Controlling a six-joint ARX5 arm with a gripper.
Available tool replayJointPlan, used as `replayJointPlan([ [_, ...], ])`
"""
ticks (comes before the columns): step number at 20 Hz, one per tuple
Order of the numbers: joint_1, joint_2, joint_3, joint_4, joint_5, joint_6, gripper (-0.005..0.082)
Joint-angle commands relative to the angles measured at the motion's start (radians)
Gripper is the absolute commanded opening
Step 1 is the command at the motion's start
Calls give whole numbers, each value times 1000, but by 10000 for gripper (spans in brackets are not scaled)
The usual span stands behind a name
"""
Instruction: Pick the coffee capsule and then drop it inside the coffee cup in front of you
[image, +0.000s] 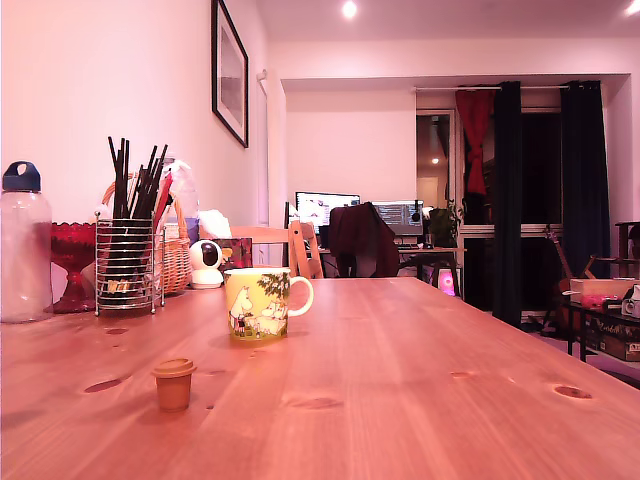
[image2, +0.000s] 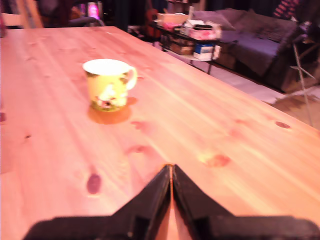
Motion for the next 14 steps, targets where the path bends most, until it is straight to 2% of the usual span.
replayJointPlan([
  [1, -18, 39, -16, -18, -10, -2, -21],
  [5, -42, 156, -16, -15, -63, -7, -21],
  [6, -42, 177, -16, -11, -72, -35, -20],
  [14, -43, 204, -16, -6, -56, -36, -8],
])
